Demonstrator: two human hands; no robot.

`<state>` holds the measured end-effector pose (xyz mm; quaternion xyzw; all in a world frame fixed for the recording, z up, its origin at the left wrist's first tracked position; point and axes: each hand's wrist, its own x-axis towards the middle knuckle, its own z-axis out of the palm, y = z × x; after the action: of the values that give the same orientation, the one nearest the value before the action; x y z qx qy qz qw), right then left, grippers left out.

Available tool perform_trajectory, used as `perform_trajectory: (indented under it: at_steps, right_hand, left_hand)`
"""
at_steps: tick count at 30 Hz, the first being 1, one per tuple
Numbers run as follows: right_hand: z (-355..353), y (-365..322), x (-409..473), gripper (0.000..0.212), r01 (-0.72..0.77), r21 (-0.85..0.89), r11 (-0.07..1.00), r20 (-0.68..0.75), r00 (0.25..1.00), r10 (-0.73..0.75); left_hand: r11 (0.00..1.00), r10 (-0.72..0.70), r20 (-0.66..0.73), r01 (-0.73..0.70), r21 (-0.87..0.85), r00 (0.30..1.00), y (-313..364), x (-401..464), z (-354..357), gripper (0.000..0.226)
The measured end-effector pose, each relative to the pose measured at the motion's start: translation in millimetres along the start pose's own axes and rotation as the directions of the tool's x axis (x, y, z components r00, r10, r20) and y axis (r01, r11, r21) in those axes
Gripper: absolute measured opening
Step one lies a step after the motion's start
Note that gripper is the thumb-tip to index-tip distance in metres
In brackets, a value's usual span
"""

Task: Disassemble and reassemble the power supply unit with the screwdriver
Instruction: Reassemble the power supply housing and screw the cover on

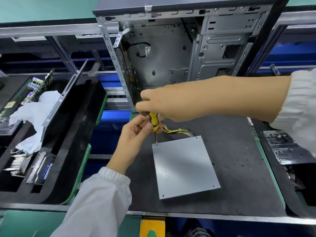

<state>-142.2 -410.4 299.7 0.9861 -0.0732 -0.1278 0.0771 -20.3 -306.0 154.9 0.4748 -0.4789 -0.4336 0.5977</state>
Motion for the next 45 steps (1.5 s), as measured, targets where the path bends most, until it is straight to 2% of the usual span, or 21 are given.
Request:
perform_trajectory:
  at_steps: [2, 3, 6, 7, 9, 11, 12, 14, 16, 19, 22, 24, 26, 30, 34, 36, 38, 40, 41, 42, 45]
  right_hand:
    - [1.4, -2.7, 2.1, 0.018, -0.046, -0.119, 0.992, -0.052, 0.998, 0.040]
    - [1.9, -5.8, 2.8, 0.027, -0.088, -0.180, 0.980, -0.107, 0.992, 0.069]
    - [0.2, -9.9, 1.0, 0.040, -0.172, -0.256, 0.951, -0.185, 0.975, 0.127]
    - [-0.3, -9.2, -0.4, 0.035, -0.158, -0.221, 0.962, -0.175, 0.977, 0.121]
    - [0.1, -6.3, -1.5, 0.013, -0.035, -0.090, 0.995, -0.047, 0.998, 0.030]
    - [-1.0, -8.3, -0.5, 0.035, 0.092, -0.054, 0.994, 0.031, 0.995, -0.091]
    - [-0.6, -9.9, 0.1, 0.034, 0.090, -0.094, 0.992, 0.029, 0.996, -0.087]
    - [3.3, -14.6, 0.6, 0.022, -0.023, -0.148, 0.989, -0.032, 0.999, 0.019]
    - [7.1, -16.6, -0.3, 0.020, -0.133, -0.167, 0.977, -0.086, 0.989, 0.120]
    - [9.0, -12.0, -0.8, 0.014, -0.078, -0.116, 0.990, -0.086, 0.994, 0.068]
    - [11.1, -1.4, -1.7, 0.024, 0.009, -0.015, 1.000, -0.005, 1.000, -0.009]
    - [10.7, -0.5, -2.8, 0.022, 0.020, -0.091, 0.996, -0.049, 0.998, -0.025]
    - [7.3, -3.6, -0.9, 0.020, 0.040, -0.170, 0.985, -0.066, 0.996, -0.052]
    - [-0.2, -2.8, 2.7, 0.010, 0.000, -0.177, 0.984, -0.012, 1.000, -0.002]
    - [-0.5, 5.4, -21.5, 0.024, -0.058, -0.281, 0.958, 0.014, 0.998, 0.065]
    - [0.5, 16.9, -45.6, 0.026, -0.122, -0.275, 0.954, 0.038, 0.990, 0.138]
    - [6.1, 34.5, -72.4, 0.017, -0.195, -0.207, 0.959, 0.081, 0.973, 0.215]
    - [13.1, 49.4, -96.6, 0.017, -0.259, -0.116, 0.959, 0.091, 0.959, 0.270]
    - [16.6, 53.7, -105.2, 0.019, -0.276, -0.089, 0.957, 0.092, 0.954, 0.284]
    - [20.0, 56.1, -110.4, 0.021, -0.283, -0.076, 0.956, 0.090, 0.953, 0.289]
    - [31.6, 58.2, -115.3, 0.021, -0.277, -0.059, 0.959, 0.085, 0.956, 0.282]
  left_hand:
    - [1.000, -0.006, 0.091, 0.007, -0.010, 0.996, 1.0, -0.2, 2.2, 0.022]
    - [1.000, 0.012, 0.102, -0.009, -0.024, 0.995, 0.0, -0.1, 6.2, 0.023]
    - [0.995, 0.032, -0.043, -0.036, -0.093, 0.999, -4.5, 1.0, 16.5, 0.030]
    - [0.995, 0.020, -0.066, -0.026, -0.098, 0.998, -6.3, 1.4, 16.6, 0.029]
    - [0.996, -0.006, -0.039, 0.003, -0.091, 0.999, -6.1, 0.7, 14.3, 0.018]
    - [0.999, -0.008, 0.015, 0.009, -0.046, 1.000, -5.5, -0.6, 9.3, 0.013]
    - [0.999, -0.014, 0.034, 0.016, -0.032, 0.999, -5.0, -1.2, 8.7, 0.014]
    - [0.997, -0.025, 0.029, 0.027, -0.066, 0.999, -6.0, -2.1, 14.4, 0.014]
    - [0.993, -0.026, -0.054, 0.019, -0.113, 0.998, -10.6, -2.3, 21.3, 0.022]
    - [0.993, -0.038, -0.127, 0.023, -0.117, 0.991, -14.8, -2.6, 20.5, 0.017]
    - [0.995, -0.050, -0.049, 0.045, -0.093, 0.998, -15.5, -3.5, 11.1, 0.026]
    - [0.992, -0.059, 0.017, 0.061, -0.110, 0.998, -17.7, -4.8, 11.1, 0.030]
    - [0.981, -0.074, 0.015, 0.076, -0.176, 0.997, -18.6, -4.7, 13.0, 0.030]
    - [0.978, -0.086, 0.014, 0.087, -0.190, 0.996, -14.9, 0.7, 17.4, 0.032]
    - [0.974, -0.086, 0.042, 0.093, -0.205, 0.995, -6.9, 17.8, 52.6, 0.040]
    - [0.991, -0.039, 0.096, 0.051, -0.125, 0.995, -4.5, 27.0, 70.7, 0.039]
    - [0.987, -0.002, 0.148, -0.022, 0.161, 0.989, -8.8, 32.7, 79.5, 0.024]
    - [0.871, 0.027, 0.182, -0.113, 0.477, 0.983, -22.1, 33.6, 80.5, 0.018]
    - [0.807, 0.023, 0.201, -0.137, 0.574, 0.979, -29.0, 31.9, 81.5, 0.022]
    - [0.776, 0.010, 0.200, -0.134, 0.616, 0.980, -34.0, 29.9, 83.9, 0.026]
    - [0.786, 0.013, 0.147, -0.101, 0.610, 0.989, -41.0, 26.6, 91.9, 0.022]
